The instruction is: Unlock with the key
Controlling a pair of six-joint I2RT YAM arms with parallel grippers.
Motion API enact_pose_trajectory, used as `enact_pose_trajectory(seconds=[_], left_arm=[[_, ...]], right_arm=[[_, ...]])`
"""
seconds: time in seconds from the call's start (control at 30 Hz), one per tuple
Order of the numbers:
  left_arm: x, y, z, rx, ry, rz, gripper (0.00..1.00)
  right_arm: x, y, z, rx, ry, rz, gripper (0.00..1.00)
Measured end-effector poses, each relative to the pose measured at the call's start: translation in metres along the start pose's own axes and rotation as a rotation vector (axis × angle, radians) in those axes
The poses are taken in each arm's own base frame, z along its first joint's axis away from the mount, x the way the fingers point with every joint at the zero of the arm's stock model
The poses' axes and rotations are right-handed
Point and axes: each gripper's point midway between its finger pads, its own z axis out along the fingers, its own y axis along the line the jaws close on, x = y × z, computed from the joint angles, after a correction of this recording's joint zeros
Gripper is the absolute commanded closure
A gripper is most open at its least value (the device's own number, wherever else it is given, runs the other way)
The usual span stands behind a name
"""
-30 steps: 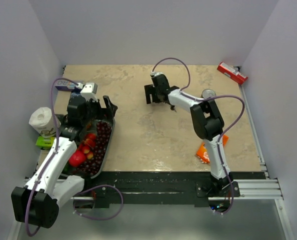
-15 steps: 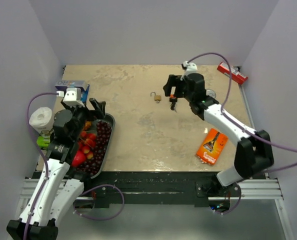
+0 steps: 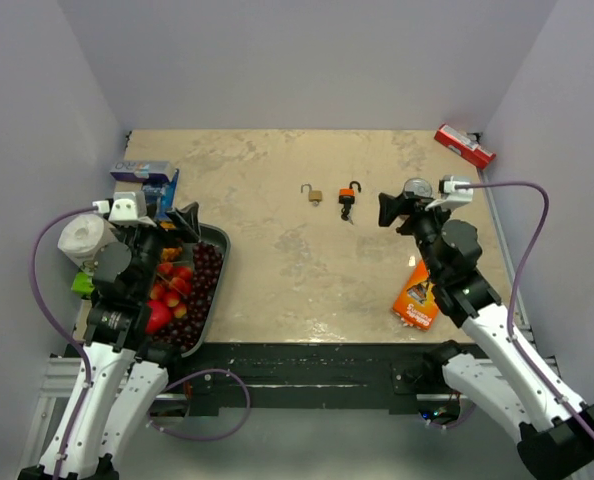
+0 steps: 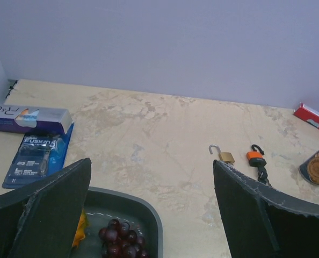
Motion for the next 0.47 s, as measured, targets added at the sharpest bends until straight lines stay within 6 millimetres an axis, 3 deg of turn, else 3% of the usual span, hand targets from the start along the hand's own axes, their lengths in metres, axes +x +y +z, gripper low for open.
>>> enact_pose_trajectory(seconds=[0.17, 0.47], left_arm=[[0.001, 0.0, 0.001, -0.002, 0.003, 0.0, 0.01], [0.001, 0.0, 0.001, 0.0, 0.002, 0.007, 0.01]], right_arm=[[0.005, -0.015, -0.014, 0.042, -0.027, -0.004, 0.12], [0.009, -0.021, -0.016, 0.069, -0.029, -0.011, 0.12]])
